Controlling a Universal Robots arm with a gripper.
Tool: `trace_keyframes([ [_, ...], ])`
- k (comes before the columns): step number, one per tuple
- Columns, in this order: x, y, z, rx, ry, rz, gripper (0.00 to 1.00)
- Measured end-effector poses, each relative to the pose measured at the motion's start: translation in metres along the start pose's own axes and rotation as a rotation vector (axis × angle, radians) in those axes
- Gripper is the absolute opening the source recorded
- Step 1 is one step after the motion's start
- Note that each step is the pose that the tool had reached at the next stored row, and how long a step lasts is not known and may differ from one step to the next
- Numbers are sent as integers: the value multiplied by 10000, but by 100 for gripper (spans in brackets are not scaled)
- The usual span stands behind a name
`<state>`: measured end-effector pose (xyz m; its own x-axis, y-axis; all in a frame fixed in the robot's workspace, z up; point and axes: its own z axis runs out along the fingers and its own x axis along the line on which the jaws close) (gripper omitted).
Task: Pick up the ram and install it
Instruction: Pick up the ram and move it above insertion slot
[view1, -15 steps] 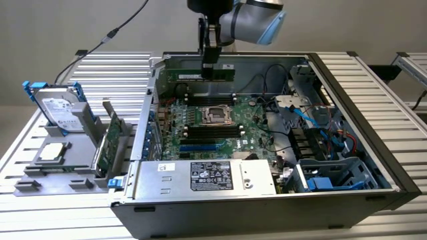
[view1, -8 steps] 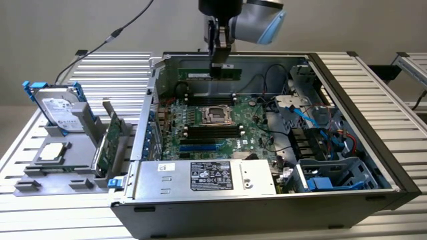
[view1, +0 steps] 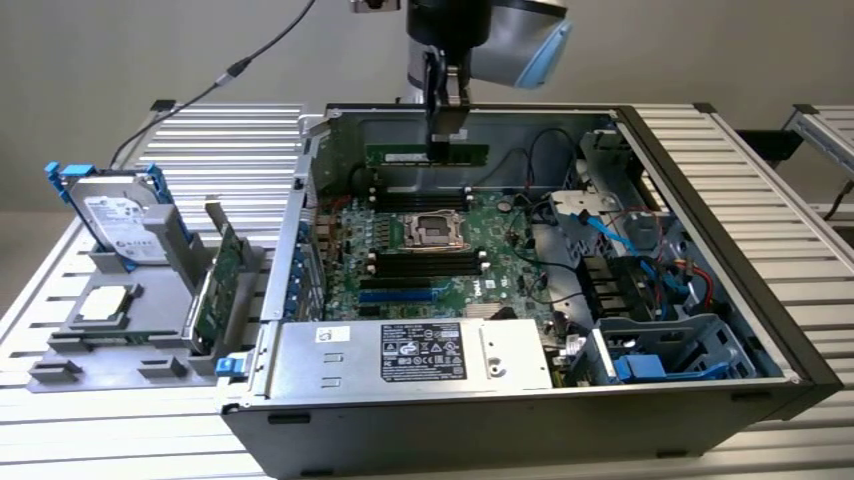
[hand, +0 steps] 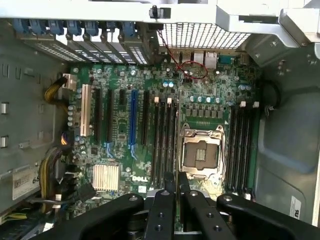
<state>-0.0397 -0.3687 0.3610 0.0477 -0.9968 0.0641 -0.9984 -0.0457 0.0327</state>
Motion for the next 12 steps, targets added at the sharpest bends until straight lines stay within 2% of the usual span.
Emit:
trace_keyframes([
  [5,-5,-38,89,1,-1,44,14],
  [8,-13,-99,259,27,-17,235,14],
  [12,-17,-102,332,48,-17,244,14],
])
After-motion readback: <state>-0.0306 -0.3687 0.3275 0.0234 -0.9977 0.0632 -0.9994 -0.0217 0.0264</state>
